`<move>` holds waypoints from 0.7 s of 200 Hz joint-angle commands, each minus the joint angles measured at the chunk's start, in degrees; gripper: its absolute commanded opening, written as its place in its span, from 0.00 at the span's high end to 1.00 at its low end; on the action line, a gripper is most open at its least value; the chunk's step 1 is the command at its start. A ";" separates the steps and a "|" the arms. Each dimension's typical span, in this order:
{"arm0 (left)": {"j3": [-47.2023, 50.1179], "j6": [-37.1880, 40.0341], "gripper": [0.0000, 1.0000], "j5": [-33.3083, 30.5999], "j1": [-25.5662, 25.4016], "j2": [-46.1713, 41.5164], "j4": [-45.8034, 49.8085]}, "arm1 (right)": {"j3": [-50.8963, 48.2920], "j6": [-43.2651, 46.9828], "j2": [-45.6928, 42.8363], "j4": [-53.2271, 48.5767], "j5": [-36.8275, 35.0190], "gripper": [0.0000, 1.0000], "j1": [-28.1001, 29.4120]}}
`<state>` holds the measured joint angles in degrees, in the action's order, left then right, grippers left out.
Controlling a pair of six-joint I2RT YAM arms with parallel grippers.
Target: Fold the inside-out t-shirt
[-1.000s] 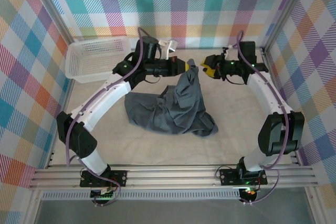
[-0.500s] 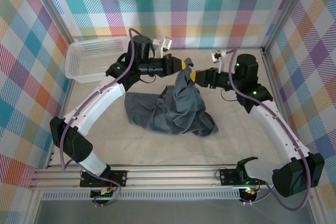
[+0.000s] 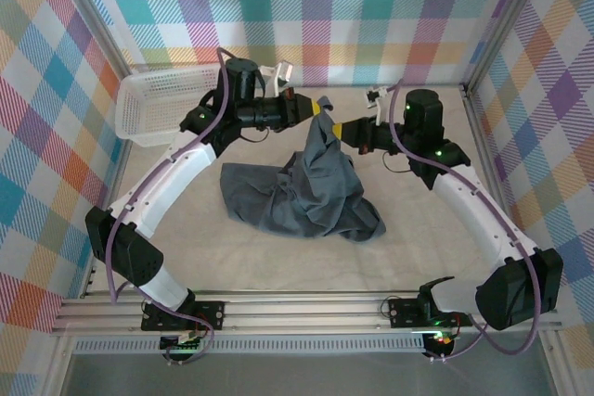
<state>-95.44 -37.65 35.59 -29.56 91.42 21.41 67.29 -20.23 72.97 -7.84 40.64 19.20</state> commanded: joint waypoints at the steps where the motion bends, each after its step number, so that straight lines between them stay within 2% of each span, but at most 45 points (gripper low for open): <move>1: 0.95 3.29 0.91 -2.17 5.61 -2.27 3.90 | 2.85 -4.57 -2.73 3.02 5.13 1.00 -0.50; 26: 2.85 5.90 0.68 -0.52 9.24 -4.29 3.26 | 2.01 -11.09 -2.17 8.56 9.89 1.00 -1.31; 59: 6.99 12.72 0.52 3.78 9.07 -8.60 3.25 | 0.58 -15.43 -0.19 12.63 11.78 1.00 -1.73; 69: 9.53 15.70 0.50 4.48 8.53 -10.22 3.72 | 0.48 -15.99 0.37 13.36 12.11 1.00 -1.71; 108: 19.24 27.29 0.41 -6.21 5.11 -15.35 5.94 | 1.63 -16.65 1.86 13.47 13.45 1.00 -1.76; 140: 21.38 24.82 0.29 -7.20 3.21 -12.23 -0.31 | 2.50 -16.78 2.35 12.65 15.30 1.00 -1.78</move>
<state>-75.05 -14.83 31.24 -25.17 76.66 25.23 67.99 -36.27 75.09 2.46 52.64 17.91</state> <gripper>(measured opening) 0.672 0.049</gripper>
